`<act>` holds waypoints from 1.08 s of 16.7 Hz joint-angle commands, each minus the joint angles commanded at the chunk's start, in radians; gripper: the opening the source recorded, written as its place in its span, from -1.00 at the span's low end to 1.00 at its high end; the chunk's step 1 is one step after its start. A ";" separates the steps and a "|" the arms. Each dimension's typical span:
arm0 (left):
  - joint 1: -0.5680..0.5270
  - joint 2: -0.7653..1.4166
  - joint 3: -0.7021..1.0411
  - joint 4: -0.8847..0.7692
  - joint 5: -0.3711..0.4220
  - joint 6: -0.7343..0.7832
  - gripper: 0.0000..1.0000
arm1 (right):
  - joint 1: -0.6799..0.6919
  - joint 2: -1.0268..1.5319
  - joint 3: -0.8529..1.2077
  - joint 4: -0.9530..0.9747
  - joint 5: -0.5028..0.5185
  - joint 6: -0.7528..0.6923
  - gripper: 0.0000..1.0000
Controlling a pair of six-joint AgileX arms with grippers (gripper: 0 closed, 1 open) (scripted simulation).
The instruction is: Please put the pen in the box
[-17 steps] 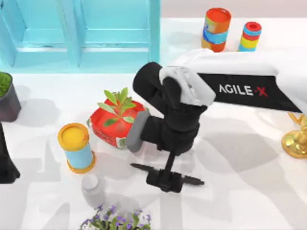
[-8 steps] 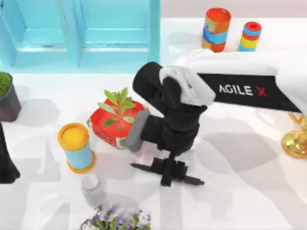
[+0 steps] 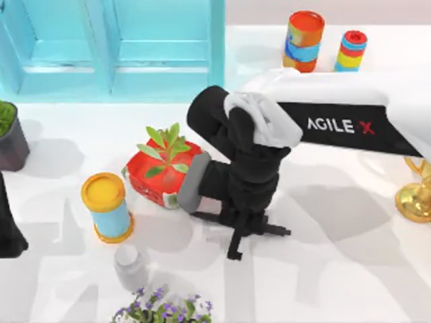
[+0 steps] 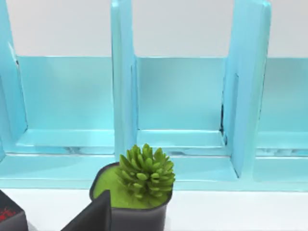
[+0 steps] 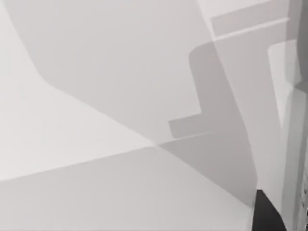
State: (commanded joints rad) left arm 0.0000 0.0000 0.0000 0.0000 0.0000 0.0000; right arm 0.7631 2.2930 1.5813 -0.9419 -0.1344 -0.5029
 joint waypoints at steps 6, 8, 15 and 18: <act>0.000 0.000 0.000 0.000 0.000 0.000 1.00 | -0.020 -0.066 0.029 -0.015 0.064 -0.022 -1.00; 0.000 0.000 0.000 0.000 0.000 0.000 1.00 | -0.018 -0.073 0.060 -0.052 0.061 -0.023 -1.00; 0.000 0.000 0.000 0.000 0.000 0.000 1.00 | -0.021 -0.137 0.266 -0.332 0.061 -0.025 -1.00; 0.000 0.000 0.000 0.000 0.000 0.000 1.00 | -0.022 -0.149 0.296 -0.366 0.064 -0.025 -1.00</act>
State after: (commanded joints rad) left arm 0.0000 0.0000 0.0000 0.0000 0.0000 0.0000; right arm 0.7411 2.1440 1.8773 -1.3079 -0.0707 -0.5280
